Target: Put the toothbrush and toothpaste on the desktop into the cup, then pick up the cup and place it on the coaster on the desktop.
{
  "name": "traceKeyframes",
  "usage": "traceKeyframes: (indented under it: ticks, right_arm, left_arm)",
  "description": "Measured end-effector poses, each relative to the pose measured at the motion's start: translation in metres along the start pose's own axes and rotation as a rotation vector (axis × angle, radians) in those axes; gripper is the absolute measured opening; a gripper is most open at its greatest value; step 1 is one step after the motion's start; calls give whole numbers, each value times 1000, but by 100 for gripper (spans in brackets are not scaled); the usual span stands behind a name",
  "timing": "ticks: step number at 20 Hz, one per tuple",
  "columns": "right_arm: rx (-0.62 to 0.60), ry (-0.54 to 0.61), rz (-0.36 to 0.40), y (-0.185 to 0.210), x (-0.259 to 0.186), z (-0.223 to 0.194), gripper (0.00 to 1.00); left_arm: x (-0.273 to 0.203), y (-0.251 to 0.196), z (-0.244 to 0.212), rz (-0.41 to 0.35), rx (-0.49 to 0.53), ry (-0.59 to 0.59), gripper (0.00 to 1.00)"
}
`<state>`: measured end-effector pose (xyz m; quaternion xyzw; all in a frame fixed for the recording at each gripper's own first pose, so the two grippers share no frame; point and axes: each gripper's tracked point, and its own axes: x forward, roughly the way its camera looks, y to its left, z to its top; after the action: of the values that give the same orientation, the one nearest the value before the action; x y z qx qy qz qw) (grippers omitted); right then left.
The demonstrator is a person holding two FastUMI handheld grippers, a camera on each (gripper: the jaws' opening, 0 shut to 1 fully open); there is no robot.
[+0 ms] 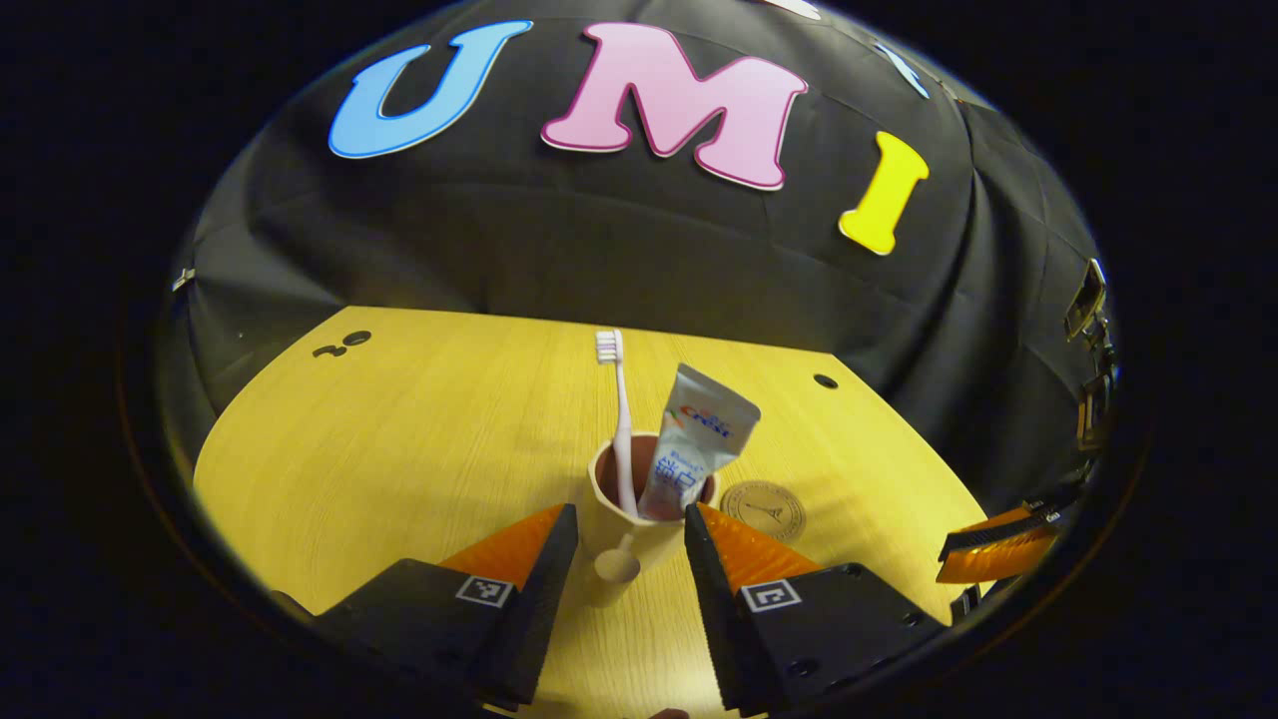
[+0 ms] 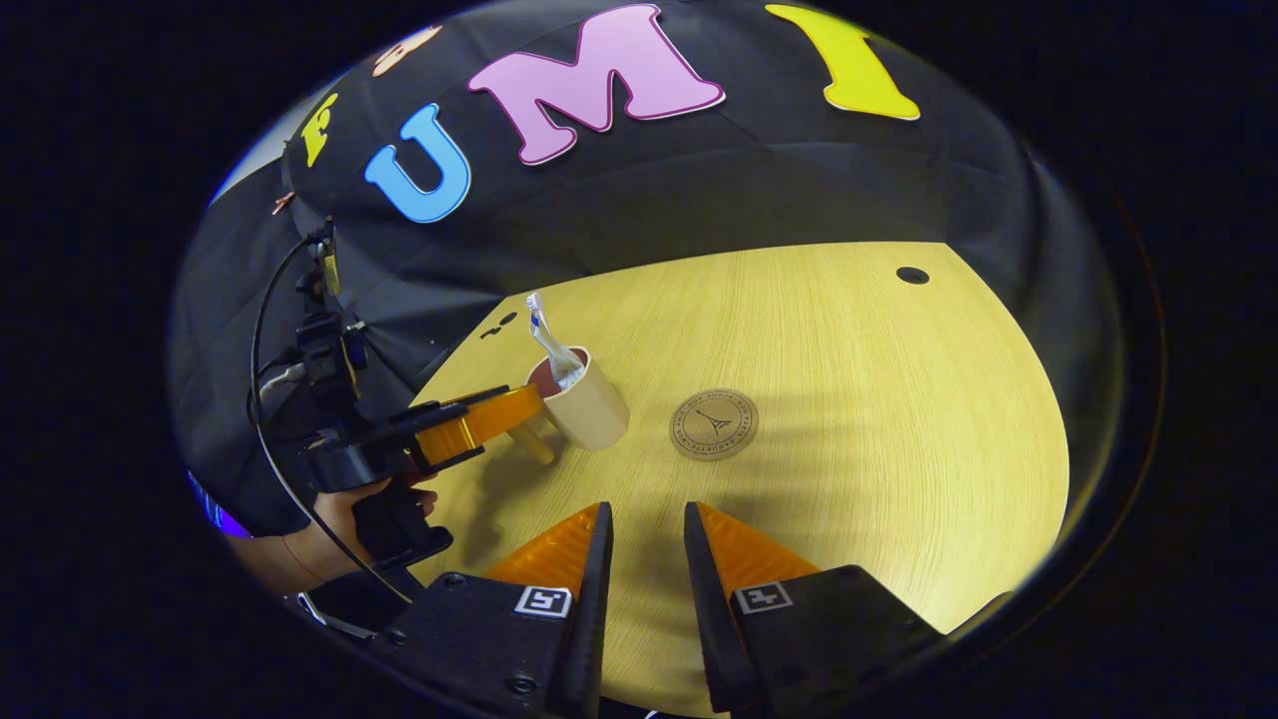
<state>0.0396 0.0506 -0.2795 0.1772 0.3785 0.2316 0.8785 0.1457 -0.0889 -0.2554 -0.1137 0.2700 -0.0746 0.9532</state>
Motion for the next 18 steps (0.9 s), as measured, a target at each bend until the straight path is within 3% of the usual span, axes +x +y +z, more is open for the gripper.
traceKeyframes:
  ticks: [6, 7, 8, 11, 18]
  right_arm:
    - [45, 14, -20, 1, -4, -16, 44]
    - [63, 31, -19, 2, -3, -22, 44]
    - [87, 47, -16, 1, -3, -28, 44]
    - [132, 70, -30, -1, -6, -45, 44]
    - [155, 64, -145, -33, -18, -69, 44]
  left_arm:
    - [3, 10, -35, -56, 45, 205, 74]
    - [5, 11, -40, -57, 47, 239, 82]
    - [8, 13, -44, -54, 55, 271, 74]
    - [15, 16, -51, -46, 99, 336, 74]
    - [31, 8, -60, -66, 154, 440, 70]
